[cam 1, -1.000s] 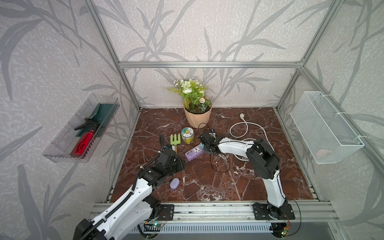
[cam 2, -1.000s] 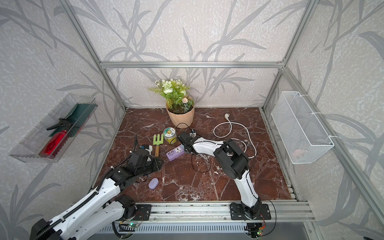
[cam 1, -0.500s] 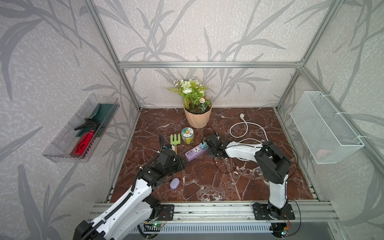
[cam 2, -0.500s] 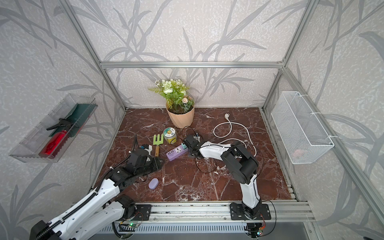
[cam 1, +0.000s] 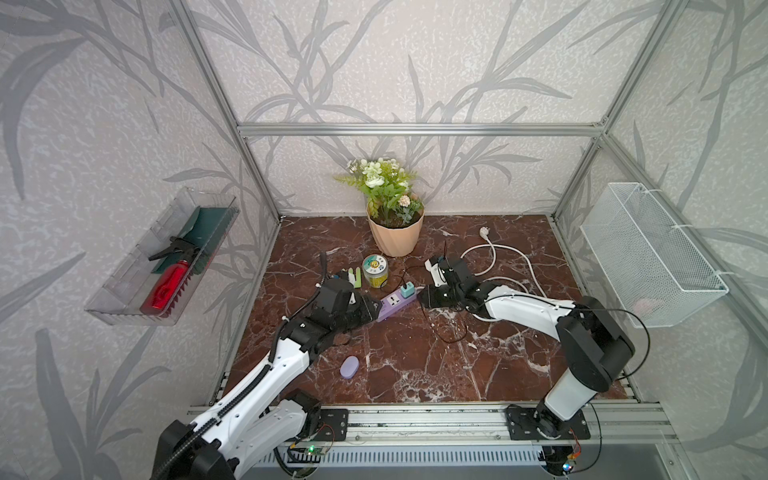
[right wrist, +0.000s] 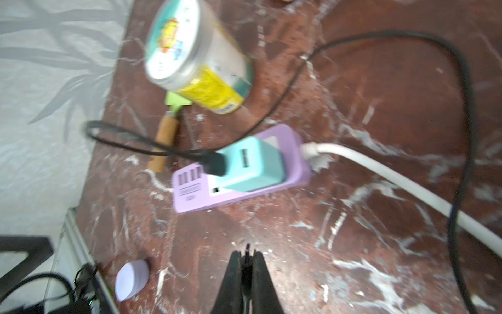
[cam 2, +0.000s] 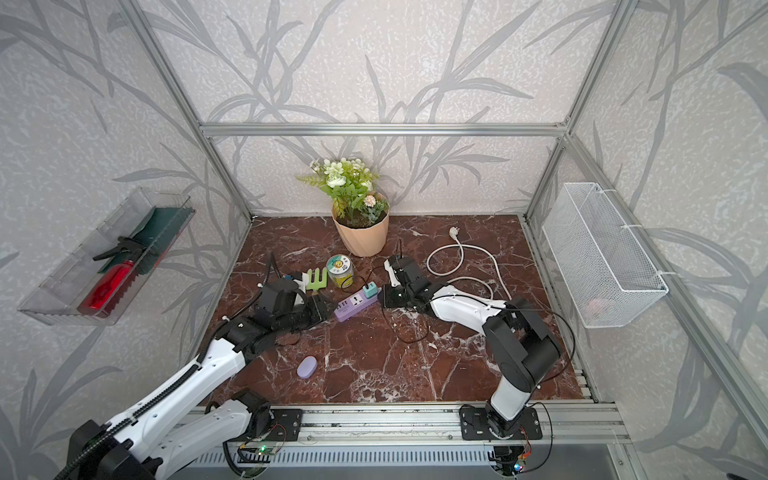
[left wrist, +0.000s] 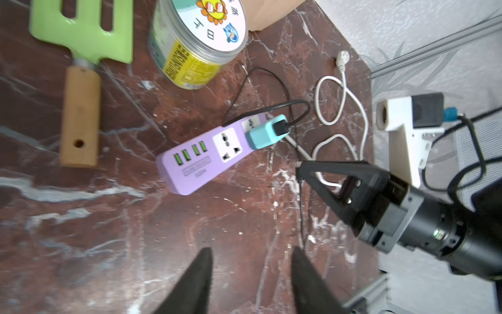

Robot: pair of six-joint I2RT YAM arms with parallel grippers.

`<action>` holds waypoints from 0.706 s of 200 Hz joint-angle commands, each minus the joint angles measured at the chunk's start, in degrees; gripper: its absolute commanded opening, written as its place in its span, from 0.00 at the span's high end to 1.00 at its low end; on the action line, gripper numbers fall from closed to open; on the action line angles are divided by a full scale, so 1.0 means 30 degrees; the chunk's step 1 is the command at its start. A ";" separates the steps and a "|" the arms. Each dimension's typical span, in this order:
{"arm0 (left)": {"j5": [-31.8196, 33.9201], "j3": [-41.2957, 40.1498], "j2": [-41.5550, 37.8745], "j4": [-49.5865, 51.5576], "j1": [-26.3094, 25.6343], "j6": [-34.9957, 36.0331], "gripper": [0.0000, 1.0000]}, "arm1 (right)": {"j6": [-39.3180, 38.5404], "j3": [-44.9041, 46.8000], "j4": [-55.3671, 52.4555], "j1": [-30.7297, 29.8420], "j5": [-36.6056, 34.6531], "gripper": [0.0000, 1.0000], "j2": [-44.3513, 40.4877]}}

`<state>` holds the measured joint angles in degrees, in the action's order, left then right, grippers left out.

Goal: Charge the bluetooth headset
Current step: Pick up the charging cable from the center of the board.

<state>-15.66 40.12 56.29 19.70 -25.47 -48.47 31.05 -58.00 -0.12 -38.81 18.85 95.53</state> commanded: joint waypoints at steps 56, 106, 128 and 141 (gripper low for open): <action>-0.6567 0.0398 0.2236 -0.5474 0.1100 -0.4117 0.49 | -0.2427 -0.0765 0.2069 -0.0059 0.5372 1.00 -0.2037; -0.7092 -0.1084 0.0515 -0.8964 0.1138 -0.5259 0.49 | 0.3029 -0.0530 0.6860 0.1118 0.9491 1.00 -0.1587; -0.7448 -0.1283 0.0727 -0.9922 0.1138 -0.5562 0.57 | 0.3109 -0.1657 0.5488 0.1155 1.0200 1.00 -0.1354; -0.7625 -0.1332 0.0886 -1.0451 0.1138 -0.5670 0.57 | 0.2726 -0.2412 0.3911 0.1158 1.0451 1.00 -0.1286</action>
<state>-35.92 37.23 58.74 -5.08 -22.33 -63.09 37.30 -61.01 14.46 -35.22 45.23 91.05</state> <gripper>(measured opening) 0.427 0.080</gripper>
